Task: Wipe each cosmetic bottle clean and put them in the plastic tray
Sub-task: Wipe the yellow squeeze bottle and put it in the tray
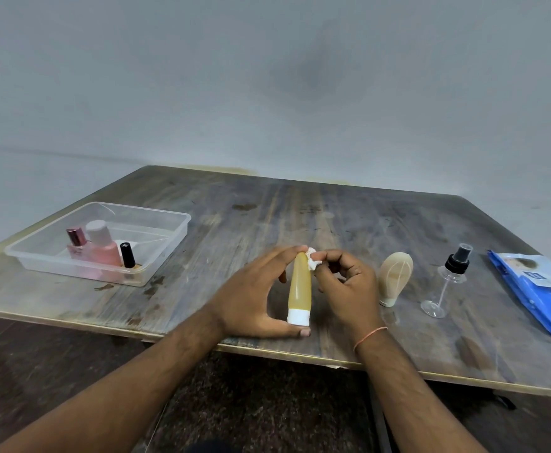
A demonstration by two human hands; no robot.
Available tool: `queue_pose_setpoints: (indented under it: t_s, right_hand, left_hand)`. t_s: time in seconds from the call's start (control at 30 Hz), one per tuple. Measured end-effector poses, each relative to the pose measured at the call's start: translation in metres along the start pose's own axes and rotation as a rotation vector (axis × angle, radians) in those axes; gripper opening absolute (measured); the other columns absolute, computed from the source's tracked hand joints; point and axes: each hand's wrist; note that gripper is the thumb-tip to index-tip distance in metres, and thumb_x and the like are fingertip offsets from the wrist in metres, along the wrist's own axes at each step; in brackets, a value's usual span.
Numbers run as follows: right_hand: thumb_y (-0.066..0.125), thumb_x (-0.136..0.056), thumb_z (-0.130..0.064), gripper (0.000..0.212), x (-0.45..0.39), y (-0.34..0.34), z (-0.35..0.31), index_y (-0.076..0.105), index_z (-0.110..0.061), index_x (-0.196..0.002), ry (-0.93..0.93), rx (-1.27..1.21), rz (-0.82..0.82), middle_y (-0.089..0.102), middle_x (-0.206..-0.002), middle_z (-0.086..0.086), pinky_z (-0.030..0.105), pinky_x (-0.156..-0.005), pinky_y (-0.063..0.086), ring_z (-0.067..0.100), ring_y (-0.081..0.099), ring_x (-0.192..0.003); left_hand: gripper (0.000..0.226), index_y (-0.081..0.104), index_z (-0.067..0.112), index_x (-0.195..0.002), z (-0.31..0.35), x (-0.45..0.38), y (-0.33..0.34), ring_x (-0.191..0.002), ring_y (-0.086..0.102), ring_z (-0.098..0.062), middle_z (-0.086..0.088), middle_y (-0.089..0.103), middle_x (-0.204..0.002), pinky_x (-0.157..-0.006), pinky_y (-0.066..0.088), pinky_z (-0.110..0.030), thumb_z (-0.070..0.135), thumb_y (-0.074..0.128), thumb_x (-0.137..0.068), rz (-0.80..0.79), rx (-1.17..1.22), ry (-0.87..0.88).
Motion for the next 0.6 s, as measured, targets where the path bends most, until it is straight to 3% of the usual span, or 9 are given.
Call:
queue_pose_setpoints:
  t_s: [0.13, 0.23, 0.37, 0.5, 0.6]
  right_hand:
    - [0.078, -0.086, -0.011, 0.008, 0.007, 0.0, -0.004, 0.079, -0.018, -0.082, -0.019, -0.035, -0.088, 0.077, -0.082, -0.001, 0.022, -0.069, 0.055, 0.008, 0.067, -0.076]
    - [0.073, -0.074, -0.029, 0.01, 0.009, 0.0, -0.004, 0.078, -0.021, -0.076, -0.053, 0.003, -0.134, 0.075, -0.079, 0.002, 0.029, -0.066, 0.053, 0.014, 0.066, -0.073]
    - [0.07, -0.075, -0.026, 0.01, 0.008, -0.001, -0.002, 0.08, -0.027, -0.076, -0.133, 0.109, -0.171, 0.074, -0.078, 0.0, 0.043, -0.064, 0.055, 0.025, 0.068, -0.075]
    - [0.073, -0.079, -0.021, 0.013, 0.012, 0.003, -0.003, 0.082, -0.03, -0.081, -0.249, 0.178, -0.174, 0.071, -0.078, -0.006, 0.039, -0.058, 0.05, 0.019, 0.064, -0.071]
    - [0.075, -0.081, -0.02, 0.013, 0.013, 0.003, -0.002, 0.083, -0.029, -0.085, -0.356, 0.296, -0.215, 0.067, -0.079, -0.011, 0.027, -0.059, 0.048, 0.015, 0.063, -0.072]
  left_hand:
    - [0.124, 0.027, 0.026, -0.169, 0.0, 0.002, 0.0, -0.14, 0.054, -0.008, 0.016, 0.042, -0.165, -0.111, 0.053, -0.043, 0.063, 0.096, -0.072, 0.084, 0.026, -0.047]
    - [0.124, 0.027, 0.025, -0.17, -0.002, 0.002, 0.0, -0.137, 0.056, -0.007, 0.018, 0.044, -0.164, -0.108, 0.054, -0.039, 0.056, 0.097, -0.073, 0.139, 0.036, -0.068]
    - [0.121, 0.028, 0.023, -0.17, -0.009, 0.0, 0.003, -0.132, 0.057, -0.011, 0.012, 0.048, -0.157, -0.104, 0.052, -0.031, 0.054, 0.096, -0.075, 0.239, 0.062, -0.103]
    - [0.121, 0.025, 0.024, -0.172, -0.014, -0.001, 0.005, -0.129, 0.055, -0.006, 0.008, 0.043, -0.149, -0.098, 0.048, -0.021, 0.055, 0.09, -0.075, 0.271, 0.039, -0.158]
    - [0.121, 0.023, 0.022, -0.173, -0.017, 0.0, 0.008, -0.131, 0.052, -0.006, 0.006, 0.039, -0.15, -0.102, 0.053, -0.027, 0.054, 0.086, -0.074, 0.258, -0.014, -0.16]
Point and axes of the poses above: each hand's wrist, its own x-axis away from the middle knuckle, its own y-axis out of the palm, z = x × y
